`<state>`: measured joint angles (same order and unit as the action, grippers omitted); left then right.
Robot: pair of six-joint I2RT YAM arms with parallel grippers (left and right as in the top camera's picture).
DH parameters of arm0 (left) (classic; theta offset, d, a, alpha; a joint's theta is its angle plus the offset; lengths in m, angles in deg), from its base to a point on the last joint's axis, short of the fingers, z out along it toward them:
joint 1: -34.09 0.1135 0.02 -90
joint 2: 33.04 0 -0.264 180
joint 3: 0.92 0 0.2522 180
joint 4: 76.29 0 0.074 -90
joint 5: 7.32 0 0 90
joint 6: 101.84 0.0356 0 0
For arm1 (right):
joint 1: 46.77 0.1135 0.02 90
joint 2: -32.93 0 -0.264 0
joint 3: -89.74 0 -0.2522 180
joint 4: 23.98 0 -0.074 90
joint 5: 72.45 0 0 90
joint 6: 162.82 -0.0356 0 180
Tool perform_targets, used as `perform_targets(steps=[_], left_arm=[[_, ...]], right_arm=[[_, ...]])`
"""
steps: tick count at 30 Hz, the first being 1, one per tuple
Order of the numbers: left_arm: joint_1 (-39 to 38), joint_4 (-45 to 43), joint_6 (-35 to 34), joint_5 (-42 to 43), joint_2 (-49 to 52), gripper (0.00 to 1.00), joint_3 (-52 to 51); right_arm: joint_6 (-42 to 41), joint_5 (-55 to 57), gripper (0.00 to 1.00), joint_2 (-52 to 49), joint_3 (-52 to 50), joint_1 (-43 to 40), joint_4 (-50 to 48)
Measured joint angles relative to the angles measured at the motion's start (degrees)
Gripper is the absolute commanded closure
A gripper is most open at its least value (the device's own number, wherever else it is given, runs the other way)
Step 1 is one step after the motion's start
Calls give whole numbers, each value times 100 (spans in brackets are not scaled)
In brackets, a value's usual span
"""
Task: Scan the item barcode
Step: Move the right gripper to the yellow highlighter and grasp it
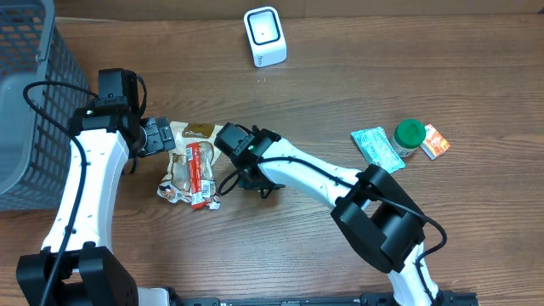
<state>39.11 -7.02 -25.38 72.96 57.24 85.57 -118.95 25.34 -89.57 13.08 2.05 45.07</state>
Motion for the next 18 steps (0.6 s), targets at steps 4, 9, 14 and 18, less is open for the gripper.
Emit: perform_targets(steps=[4, 9, 14, 18], left_arm=[[0, 0, 0, 0, 0, 0, 0], [0, 0, 0, 0, 0, 0, 2], [0, 0, 0, 0, 0, 0, 0], [0, 0, 0, 0, 0, 0, 0]], right_arm=[[116, 52, 65, -2, -2, -131, 245], [505, 55, 65, -4, -2, -297, 457], [935, 55, 65, -4, -2, -417, 634], [1209, -11, 64, -4, -2, -420, 693]])
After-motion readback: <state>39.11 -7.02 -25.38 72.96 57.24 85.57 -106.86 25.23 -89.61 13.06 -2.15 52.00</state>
